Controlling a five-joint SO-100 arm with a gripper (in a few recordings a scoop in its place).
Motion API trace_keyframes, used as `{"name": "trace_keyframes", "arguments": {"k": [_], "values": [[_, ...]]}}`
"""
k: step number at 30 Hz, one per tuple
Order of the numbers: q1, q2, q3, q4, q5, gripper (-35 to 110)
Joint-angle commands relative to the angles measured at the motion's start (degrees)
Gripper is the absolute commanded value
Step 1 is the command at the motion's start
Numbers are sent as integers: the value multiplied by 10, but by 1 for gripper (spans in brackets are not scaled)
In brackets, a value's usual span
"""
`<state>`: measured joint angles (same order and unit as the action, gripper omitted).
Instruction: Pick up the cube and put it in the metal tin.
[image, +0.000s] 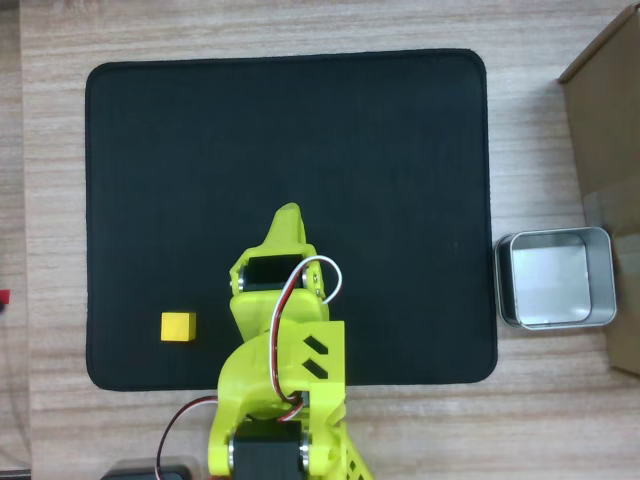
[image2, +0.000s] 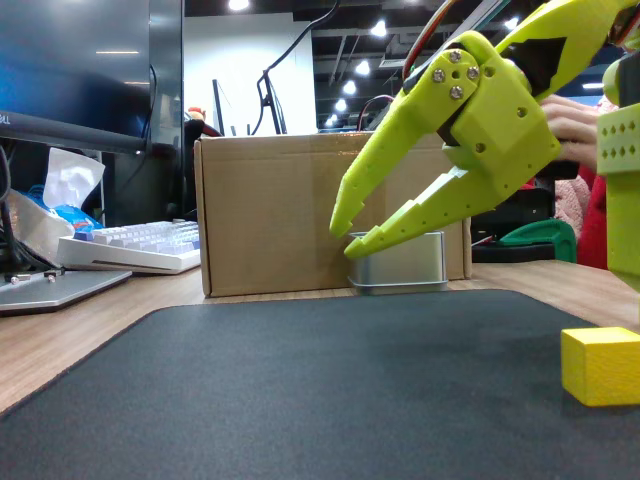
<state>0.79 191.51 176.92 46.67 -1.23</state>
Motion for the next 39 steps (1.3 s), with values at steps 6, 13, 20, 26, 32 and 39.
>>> {"name": "trace_keyframes", "arguments": {"k": [6, 13, 20, 26, 32, 39], "values": [[7, 11, 7, 4, -18, 6], [-24, -106, -115, 8, -18, 9], [-91, -250, -308, 123, -23, 12], [-183, -299, -514, 335, -40, 14], [-254, -396, -586, 420, -164, 18], [-255, -477, -567, 464, -339, 25]]}}
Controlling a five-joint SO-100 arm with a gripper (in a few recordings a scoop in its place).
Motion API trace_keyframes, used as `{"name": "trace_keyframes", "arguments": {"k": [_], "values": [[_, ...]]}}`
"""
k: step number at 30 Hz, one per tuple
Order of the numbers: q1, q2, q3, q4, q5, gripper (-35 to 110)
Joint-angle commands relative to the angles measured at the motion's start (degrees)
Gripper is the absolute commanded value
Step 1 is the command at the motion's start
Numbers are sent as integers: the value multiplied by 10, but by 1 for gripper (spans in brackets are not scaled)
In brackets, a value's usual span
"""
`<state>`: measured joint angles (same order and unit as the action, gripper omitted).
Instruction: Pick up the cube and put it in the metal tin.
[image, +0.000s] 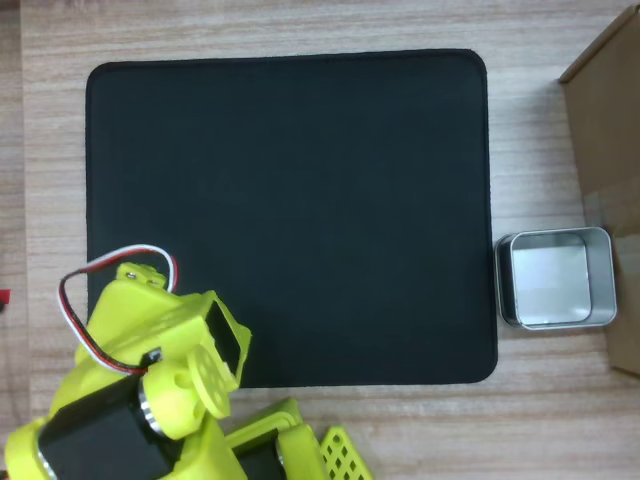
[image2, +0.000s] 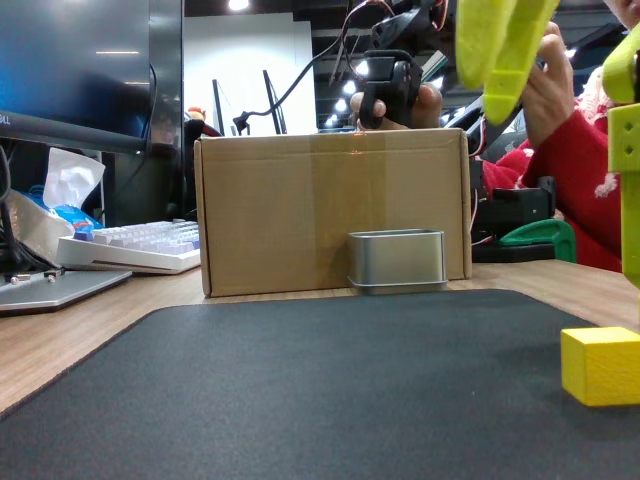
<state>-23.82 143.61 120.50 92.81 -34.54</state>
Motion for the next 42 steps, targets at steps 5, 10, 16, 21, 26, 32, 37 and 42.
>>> {"name": "trace_keyframes", "arguments": {"k": [5, 10, 16, 21, 26, 32, 37, 42], "values": [[-22, -48, -20, 25, -86, 25], [-47, -88, -55, 76, -206, 34], [-50, -94, 33, 62, -261, 38], [-53, -94, 132, -28, -268, 36], [-56, -101, 185, -143, -218, 36], [-61, -78, 237, -186, -212, 36], [-64, -73, 271, -229, -205, 36], [-63, -73, 297, -257, -203, 36]]}}
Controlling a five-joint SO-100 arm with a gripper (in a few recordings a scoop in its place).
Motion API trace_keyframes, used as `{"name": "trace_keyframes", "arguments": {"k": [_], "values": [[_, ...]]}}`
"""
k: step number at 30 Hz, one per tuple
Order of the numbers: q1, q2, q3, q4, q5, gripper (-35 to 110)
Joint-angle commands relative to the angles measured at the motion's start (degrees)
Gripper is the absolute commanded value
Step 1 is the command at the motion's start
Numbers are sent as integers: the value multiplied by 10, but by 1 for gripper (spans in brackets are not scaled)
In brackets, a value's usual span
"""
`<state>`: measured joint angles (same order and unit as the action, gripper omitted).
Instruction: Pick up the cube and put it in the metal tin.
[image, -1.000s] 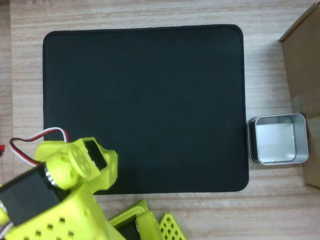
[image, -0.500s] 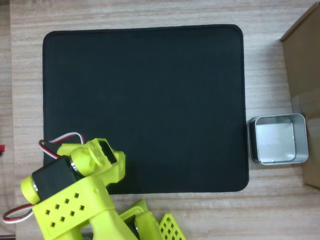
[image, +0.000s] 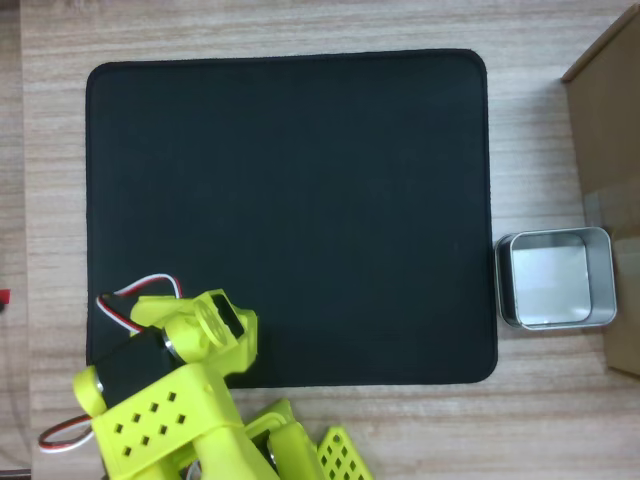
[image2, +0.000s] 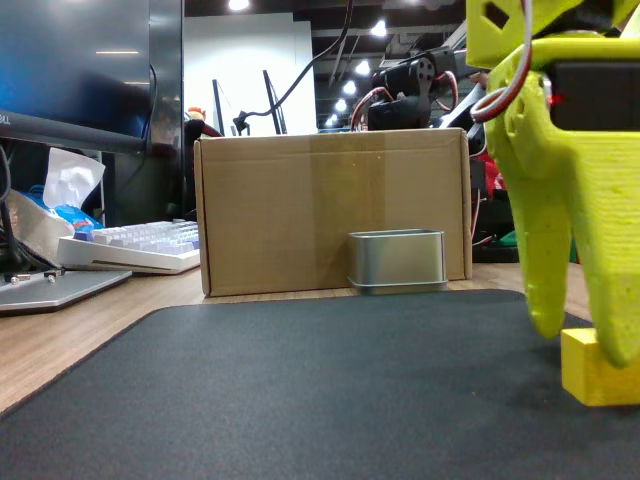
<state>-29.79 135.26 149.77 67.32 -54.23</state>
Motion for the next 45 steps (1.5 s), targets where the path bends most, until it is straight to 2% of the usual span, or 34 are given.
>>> {"name": "trace_keyframes", "arguments": {"k": [1, 20, 29, 31, 34, 38, 45], "values": [[-3, 10, 7, -5, -5, 36], [3, -63, -3, -30, -18, 17], [5, 21, 27, -30, -23, 6], [7, 32, 60, -83, -5, 0], [12, 56, 55, -84, 4, 0], [25, 116, 31, -43, 18, 0], [114, 183, -58, 20, 21, 0]]}}
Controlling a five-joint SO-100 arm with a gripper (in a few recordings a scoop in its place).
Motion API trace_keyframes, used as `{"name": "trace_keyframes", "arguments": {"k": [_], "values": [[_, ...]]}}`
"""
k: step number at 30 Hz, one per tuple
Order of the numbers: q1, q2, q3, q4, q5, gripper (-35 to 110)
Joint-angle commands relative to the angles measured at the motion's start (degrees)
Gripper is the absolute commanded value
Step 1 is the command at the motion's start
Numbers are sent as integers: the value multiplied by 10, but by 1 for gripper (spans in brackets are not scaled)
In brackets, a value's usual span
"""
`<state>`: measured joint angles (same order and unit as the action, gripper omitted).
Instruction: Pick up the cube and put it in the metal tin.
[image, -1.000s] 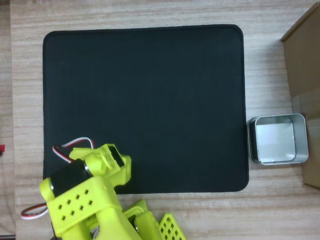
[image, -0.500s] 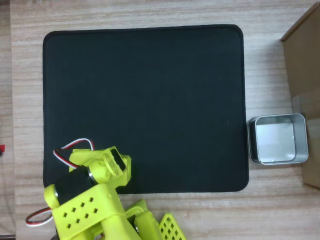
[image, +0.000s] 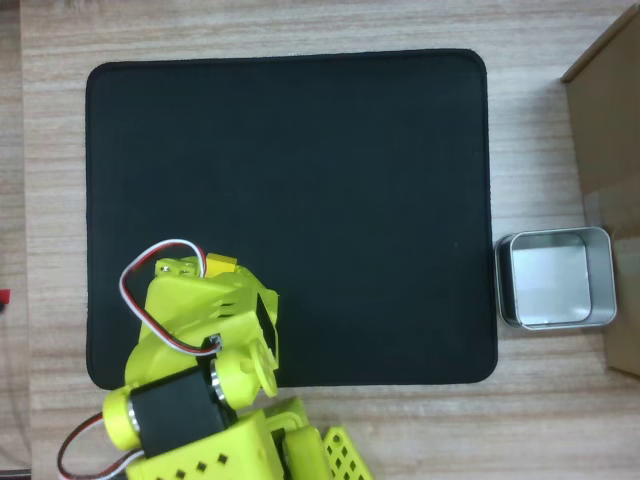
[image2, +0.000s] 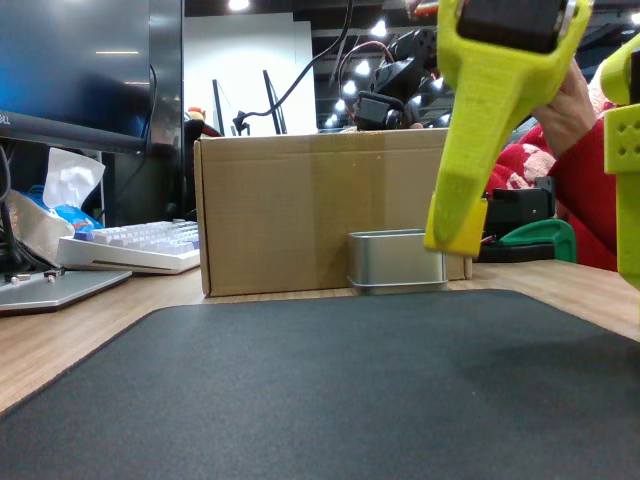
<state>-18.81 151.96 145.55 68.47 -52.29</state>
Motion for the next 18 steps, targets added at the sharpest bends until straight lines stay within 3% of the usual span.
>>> {"name": "trace_keyframes", "arguments": {"k": [1, 10, 18], "values": [[11, 19, -18, 10, 2, 0], [130, 66, -62, 28, 3, 0], [299, 122, -98, 25, -10, 0]]}}
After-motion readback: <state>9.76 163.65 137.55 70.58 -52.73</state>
